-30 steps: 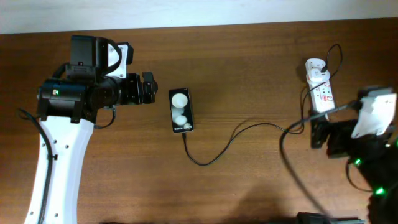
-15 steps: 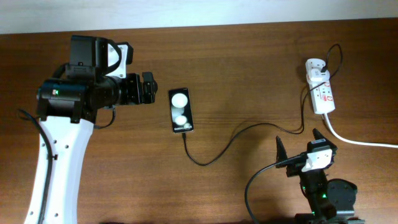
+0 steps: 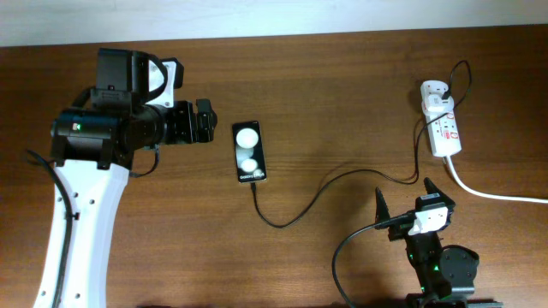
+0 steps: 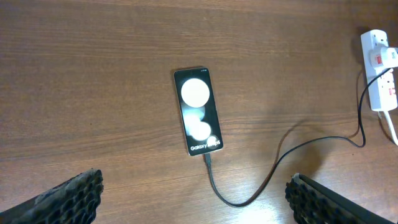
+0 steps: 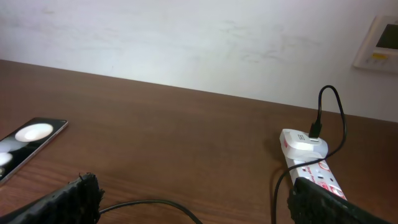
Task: Plug charger to phone and switch on socket
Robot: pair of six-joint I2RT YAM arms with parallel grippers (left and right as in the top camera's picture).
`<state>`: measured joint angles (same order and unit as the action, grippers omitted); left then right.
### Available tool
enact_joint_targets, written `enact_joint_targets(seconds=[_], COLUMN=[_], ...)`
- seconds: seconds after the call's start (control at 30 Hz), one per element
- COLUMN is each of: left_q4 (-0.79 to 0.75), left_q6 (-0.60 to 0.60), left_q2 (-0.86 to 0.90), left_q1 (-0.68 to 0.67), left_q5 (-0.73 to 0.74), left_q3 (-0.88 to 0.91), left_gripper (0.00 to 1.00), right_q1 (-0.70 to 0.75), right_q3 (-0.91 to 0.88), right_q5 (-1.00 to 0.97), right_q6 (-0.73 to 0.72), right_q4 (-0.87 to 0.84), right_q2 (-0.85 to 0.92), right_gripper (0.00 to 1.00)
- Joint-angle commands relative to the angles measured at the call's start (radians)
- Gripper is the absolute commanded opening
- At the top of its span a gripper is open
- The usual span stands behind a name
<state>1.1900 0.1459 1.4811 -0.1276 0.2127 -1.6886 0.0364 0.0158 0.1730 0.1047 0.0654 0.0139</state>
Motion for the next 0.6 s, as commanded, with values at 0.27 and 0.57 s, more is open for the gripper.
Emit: enact_joint_targets(seconds=[0.27, 0.57], left_q4=[0.025, -0.278], left_q6=[-0.002, -0.006], left_q2=[-0.013, -0.322], left_q1=[0.004, 0.025], left_q5=[-0.124, -0.307], left_q3=[0.0, 0.281], left_gripper=[0.99, 0.99], right_q1=[-0.01, -0.01], right_q3=[-0.01, -0.01], right_q5=[-0.005, -0.005], right_q6=[-0.008, -0.008], right_q4=[-0.003, -0.003], right_q2=[-0.01, -0.01], right_gripper=[0.99, 0.99])
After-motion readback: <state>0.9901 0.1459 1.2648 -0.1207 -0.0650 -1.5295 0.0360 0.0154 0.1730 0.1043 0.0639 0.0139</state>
